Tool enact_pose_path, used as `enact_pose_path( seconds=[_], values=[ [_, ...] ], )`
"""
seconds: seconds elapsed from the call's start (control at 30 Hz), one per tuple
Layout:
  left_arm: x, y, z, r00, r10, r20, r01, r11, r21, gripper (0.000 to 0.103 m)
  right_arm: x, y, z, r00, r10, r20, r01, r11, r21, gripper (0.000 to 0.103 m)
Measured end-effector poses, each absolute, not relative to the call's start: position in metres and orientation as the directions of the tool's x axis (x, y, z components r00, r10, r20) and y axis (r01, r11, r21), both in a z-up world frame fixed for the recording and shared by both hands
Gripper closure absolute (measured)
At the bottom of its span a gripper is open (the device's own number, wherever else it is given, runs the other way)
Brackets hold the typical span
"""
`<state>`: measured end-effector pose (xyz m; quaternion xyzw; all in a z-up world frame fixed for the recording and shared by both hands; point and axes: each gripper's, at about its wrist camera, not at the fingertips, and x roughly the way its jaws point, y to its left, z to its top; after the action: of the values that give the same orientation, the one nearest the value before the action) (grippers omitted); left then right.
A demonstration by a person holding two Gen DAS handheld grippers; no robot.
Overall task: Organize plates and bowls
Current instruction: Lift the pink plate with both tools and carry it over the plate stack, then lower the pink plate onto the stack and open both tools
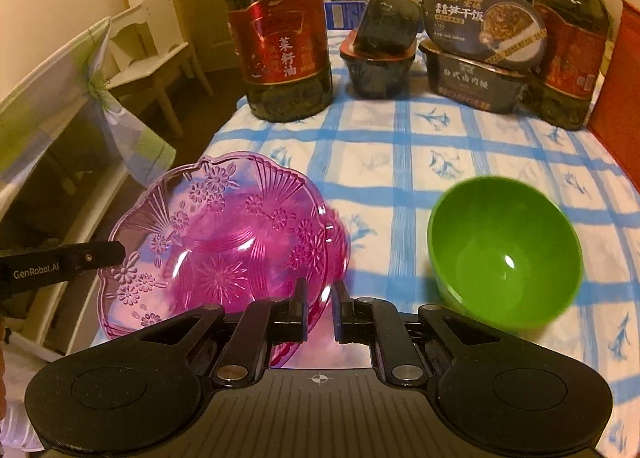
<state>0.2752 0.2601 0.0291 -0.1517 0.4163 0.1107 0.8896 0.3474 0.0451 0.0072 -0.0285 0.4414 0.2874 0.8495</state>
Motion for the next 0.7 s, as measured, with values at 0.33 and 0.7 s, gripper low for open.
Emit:
enact_pose_path(
  seconds=[0.33,0.7],
  values=[
    [0.309,0.268,0.004,0.596,0.075,-0.799,-0.320,0.935,-0.151,0.097,0.381,0.057,-0.022,0.414,0.443,-0.795,-0.505,0.839,0.205,0.091],
    [0.318,0.275,-0.014,0.582,0.076,-0.810,-0.328,0.933,-0.148,0.097,0.390,0.064,-0.039,0.408,0.447,-0.796,-0.510,0.835,0.207,0.091]
  ],
)
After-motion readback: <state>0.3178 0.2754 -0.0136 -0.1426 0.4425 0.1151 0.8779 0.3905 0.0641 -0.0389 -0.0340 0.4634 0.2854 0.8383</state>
